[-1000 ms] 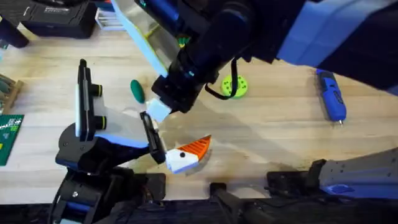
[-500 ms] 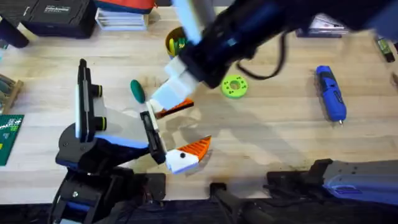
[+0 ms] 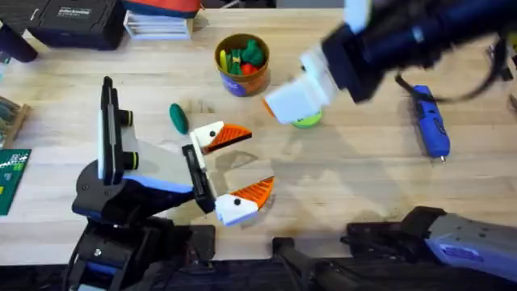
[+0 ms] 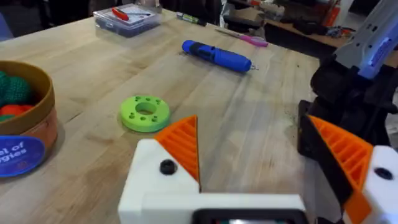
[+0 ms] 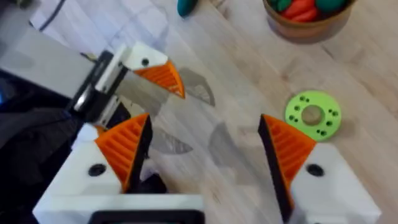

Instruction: Pick up the gripper from the table and insert it into the empty holder that is missing its gripper. Then pick up a screw, insert it into the mounting hole, and use the screwdriver to tighten it. Finally, clean up the table by picking up the vegetable and placing it into the bucket.

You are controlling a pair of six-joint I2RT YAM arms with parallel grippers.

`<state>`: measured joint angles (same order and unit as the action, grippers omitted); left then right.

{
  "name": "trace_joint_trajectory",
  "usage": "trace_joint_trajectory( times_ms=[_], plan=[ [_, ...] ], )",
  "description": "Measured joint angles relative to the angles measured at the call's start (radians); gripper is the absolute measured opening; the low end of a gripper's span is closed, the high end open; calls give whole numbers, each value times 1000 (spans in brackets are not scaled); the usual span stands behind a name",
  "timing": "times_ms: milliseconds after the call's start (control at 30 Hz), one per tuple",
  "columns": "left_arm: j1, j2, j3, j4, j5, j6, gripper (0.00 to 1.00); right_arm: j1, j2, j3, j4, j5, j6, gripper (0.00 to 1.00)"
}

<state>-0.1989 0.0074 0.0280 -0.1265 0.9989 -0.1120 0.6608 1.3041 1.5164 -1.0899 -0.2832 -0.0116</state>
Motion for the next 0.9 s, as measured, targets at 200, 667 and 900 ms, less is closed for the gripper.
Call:
trace_joint_trajectory(
  times_ms=[200,667,900],
  plan=[
    [0,0,0,0,0,0,985,-5,-173,-209,60,-42,-2,992],
    [0,0,0,0,0,0,985,-5,-288,-367,-24,-231,-219,992],
    [0,0,0,0,0,0,871,-5,-287,-367,-21,-239,-263,994]
  ],
)
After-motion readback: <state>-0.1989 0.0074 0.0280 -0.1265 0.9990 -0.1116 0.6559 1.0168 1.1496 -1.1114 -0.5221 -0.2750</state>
